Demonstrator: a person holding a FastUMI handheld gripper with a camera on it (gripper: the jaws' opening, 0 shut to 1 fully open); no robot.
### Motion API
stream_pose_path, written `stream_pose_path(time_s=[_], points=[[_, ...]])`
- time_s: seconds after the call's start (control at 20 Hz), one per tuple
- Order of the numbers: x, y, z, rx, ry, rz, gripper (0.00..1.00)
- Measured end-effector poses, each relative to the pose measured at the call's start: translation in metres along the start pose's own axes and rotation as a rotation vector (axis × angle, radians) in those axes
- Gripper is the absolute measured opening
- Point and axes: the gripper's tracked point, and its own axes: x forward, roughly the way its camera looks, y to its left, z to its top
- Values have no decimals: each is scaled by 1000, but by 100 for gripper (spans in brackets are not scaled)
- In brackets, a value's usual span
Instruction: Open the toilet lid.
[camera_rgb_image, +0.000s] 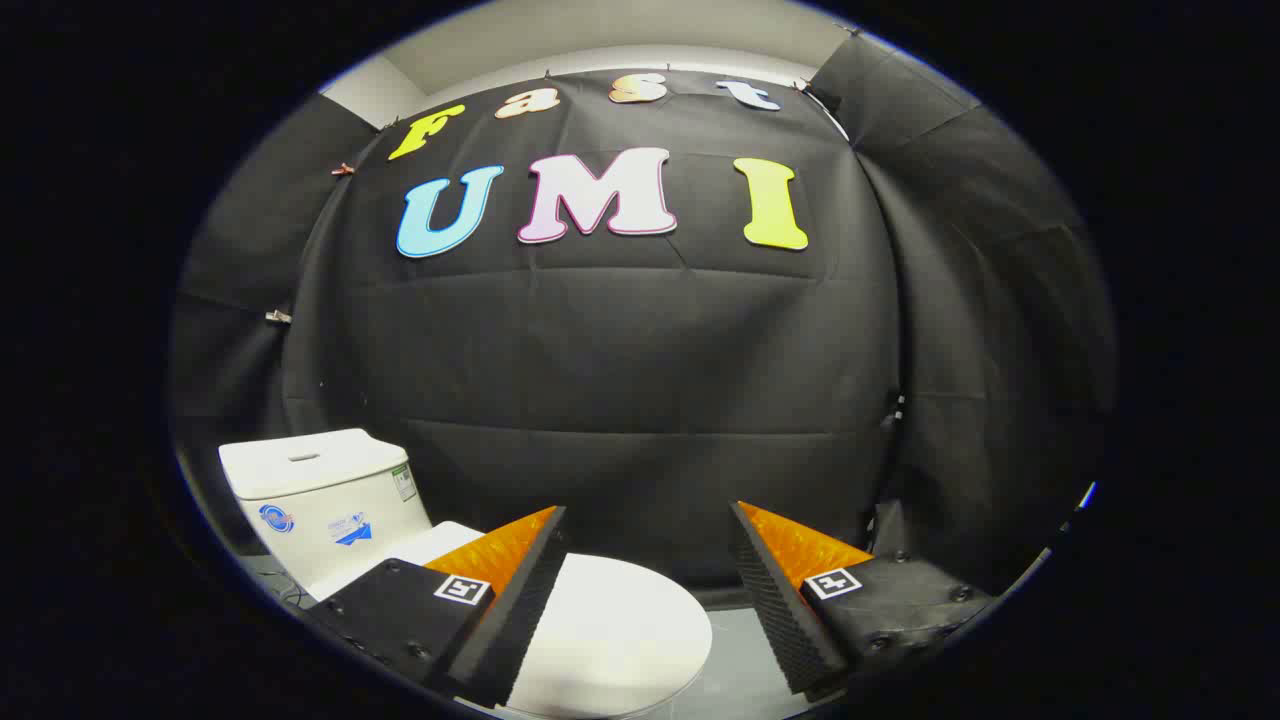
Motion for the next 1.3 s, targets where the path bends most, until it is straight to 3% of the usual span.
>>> stream_pose_path(time_s=[1.3], points=[[1,-4,-4,8,21,-4,98]])
